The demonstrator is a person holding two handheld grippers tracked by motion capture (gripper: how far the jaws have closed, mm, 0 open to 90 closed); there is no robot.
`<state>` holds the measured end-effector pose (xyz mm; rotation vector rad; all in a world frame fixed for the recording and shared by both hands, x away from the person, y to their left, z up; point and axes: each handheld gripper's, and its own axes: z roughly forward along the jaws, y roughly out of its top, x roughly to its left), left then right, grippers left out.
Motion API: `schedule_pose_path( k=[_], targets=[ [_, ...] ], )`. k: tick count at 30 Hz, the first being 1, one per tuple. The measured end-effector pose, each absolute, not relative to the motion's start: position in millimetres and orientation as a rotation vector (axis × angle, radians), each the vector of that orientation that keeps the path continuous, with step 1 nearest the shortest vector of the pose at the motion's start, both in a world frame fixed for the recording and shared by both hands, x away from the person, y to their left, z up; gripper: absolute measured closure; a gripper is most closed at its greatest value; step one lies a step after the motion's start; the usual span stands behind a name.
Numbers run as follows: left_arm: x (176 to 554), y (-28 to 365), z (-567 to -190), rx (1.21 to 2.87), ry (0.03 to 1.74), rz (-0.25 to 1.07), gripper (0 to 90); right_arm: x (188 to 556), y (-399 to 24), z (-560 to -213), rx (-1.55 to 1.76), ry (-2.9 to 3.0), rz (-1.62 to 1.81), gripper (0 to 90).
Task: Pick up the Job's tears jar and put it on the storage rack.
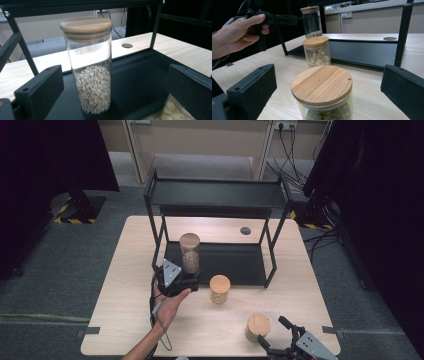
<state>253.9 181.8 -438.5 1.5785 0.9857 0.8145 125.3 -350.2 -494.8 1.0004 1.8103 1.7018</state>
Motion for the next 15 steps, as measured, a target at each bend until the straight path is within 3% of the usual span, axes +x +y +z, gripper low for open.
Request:
schedule_pose_path(
  k=[15],
  targets=[
    [228.8,200.2,-454.4,1.591,0.955,0.781,1.2,125.6,-348.0,-495.0,1.000,1.820,1.697,0.5]
  ],
)
